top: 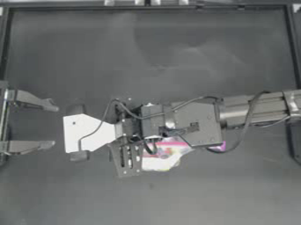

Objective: Put candy in bag

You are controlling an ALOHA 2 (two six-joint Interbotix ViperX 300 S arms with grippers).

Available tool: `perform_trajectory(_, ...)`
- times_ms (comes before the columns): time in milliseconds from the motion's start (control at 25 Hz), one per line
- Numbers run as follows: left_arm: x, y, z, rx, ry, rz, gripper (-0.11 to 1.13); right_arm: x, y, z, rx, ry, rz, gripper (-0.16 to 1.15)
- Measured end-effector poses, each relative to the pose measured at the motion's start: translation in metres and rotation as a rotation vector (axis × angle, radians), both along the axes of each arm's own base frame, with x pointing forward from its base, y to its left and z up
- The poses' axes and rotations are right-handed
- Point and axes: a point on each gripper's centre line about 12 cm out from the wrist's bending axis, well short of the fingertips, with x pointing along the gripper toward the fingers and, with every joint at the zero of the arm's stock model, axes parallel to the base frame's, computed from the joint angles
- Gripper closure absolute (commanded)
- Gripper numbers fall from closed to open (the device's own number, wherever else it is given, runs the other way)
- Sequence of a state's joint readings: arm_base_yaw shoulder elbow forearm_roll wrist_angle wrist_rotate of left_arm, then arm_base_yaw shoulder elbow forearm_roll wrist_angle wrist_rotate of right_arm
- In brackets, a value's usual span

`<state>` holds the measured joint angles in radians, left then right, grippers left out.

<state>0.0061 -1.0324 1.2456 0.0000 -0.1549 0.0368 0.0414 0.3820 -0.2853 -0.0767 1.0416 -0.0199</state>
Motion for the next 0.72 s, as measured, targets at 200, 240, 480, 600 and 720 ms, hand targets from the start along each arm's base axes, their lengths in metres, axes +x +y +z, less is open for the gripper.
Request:
perform_trajectory(200, 0.0000, 0.0000, 0.0002, 0.000, -0.002, 0.000, 0.03, 0.0002, 0.0016, -0.0017, 0.000, 0.005, 0.003, 0.18)
perform_trajectory(240, 0.0001, 0.0000, 0.0006, 0.002, -0.002, 0.000, 0.03, 0.0002, 0.0017, -0.0025, 0.001, 0.008, 0.003, 0.18)
perform_trajectory(480, 0.0000, 0.0000, 0.0002, 0.000, -0.002, 0.000, 0.03, 0.0006, 0.0033, -0.0040, 0.001, 0.009, 0.006, 0.18)
perform_trajectory(600, 0.0002, 0.0000, -0.0003, 0.001, 0.002, 0.000, 0.03, 0.0004, 0.0041, -0.0041, 0.002, 0.011, 0.006, 0.18)
perform_trajectory(720, 0.0000, 0.0000, 0.0000, 0.000, 0.000, 0.000, 0.03, 0.0004, 0.0049, -0.0041, 0.002, 0.011, 0.007, 0.19)
